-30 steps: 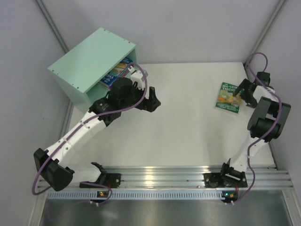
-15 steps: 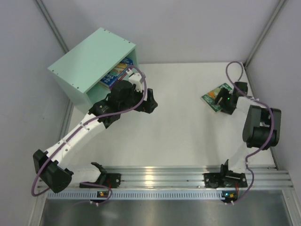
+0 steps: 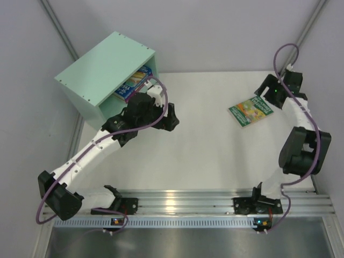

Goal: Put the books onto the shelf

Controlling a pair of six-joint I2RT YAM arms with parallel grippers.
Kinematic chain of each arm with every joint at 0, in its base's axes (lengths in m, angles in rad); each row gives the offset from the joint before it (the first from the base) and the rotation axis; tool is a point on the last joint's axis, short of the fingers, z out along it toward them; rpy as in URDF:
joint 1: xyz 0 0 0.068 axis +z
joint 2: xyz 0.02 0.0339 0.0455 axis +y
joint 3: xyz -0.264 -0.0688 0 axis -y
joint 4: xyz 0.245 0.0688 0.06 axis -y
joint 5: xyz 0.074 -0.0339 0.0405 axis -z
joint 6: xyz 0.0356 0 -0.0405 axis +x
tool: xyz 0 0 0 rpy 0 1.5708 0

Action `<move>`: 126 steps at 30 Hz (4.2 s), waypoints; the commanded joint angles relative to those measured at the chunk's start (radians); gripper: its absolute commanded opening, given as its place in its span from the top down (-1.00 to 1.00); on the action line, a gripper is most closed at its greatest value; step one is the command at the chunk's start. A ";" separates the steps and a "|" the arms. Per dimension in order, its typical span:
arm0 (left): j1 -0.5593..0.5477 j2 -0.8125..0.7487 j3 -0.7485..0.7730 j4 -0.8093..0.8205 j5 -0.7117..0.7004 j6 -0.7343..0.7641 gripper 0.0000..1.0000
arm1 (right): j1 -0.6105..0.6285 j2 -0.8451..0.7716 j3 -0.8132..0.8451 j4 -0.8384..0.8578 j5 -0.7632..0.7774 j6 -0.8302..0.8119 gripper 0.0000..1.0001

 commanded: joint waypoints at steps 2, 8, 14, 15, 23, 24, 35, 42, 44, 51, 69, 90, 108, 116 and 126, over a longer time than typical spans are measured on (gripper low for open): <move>0.000 -0.052 -0.008 -0.007 -0.029 0.000 -0.81 | -0.021 0.154 0.156 0.019 0.050 -0.058 -0.76; 0.002 -0.071 -0.040 -0.022 -0.009 -0.002 -0.80 | -0.075 0.408 0.356 0.041 -0.061 -0.098 -0.85; 0.000 -0.117 -0.082 -0.045 -0.052 0.004 -0.80 | -0.073 0.583 0.491 0.006 -0.089 -0.146 -0.78; 0.002 -0.123 -0.087 -0.047 -0.052 0.007 -0.80 | -0.067 0.612 0.503 -0.013 -0.083 -0.153 -0.74; 0.002 -0.141 -0.103 -0.054 -0.124 0.013 -0.79 | 0.035 0.490 0.301 -0.073 0.042 -0.157 -0.01; 0.002 -0.143 -0.105 -0.053 -0.123 0.010 -0.79 | 0.046 0.415 0.251 -0.056 0.056 -0.144 0.04; -0.069 -0.131 -0.191 -0.056 -0.097 -0.069 -0.54 | 0.377 -0.071 -0.498 0.165 0.102 0.132 0.10; -0.225 -0.086 -0.248 0.017 -0.157 -0.256 0.15 | 0.479 -0.418 -0.632 0.086 0.043 0.219 0.00; -0.260 -0.083 -0.304 0.050 -0.166 -0.321 0.42 | 0.468 -0.463 -0.614 0.078 0.049 0.144 -0.12; -0.285 0.023 -0.488 0.260 -0.132 -0.488 1.00 | 0.459 -0.190 -0.391 0.124 -0.212 -0.162 -0.43; -0.279 0.438 -0.464 0.487 -0.201 -0.560 1.00 | 0.562 -0.188 -0.763 0.437 -0.306 0.062 -0.22; -0.222 0.261 -0.439 0.387 -0.125 -0.536 0.23 | 0.638 -0.326 -0.794 0.348 -0.074 0.181 -0.34; -0.221 0.302 -0.436 0.475 -0.112 -0.580 0.07 | 0.660 -0.339 -0.850 0.431 -0.097 0.205 -0.11; -0.221 0.329 -0.400 0.441 -0.094 -0.582 -0.03 | 0.660 -0.303 -0.851 0.446 -0.100 0.213 0.08; -0.208 0.446 -0.399 0.363 -0.149 -0.568 0.58 | 0.660 -0.337 -0.814 0.374 -0.080 0.195 -0.39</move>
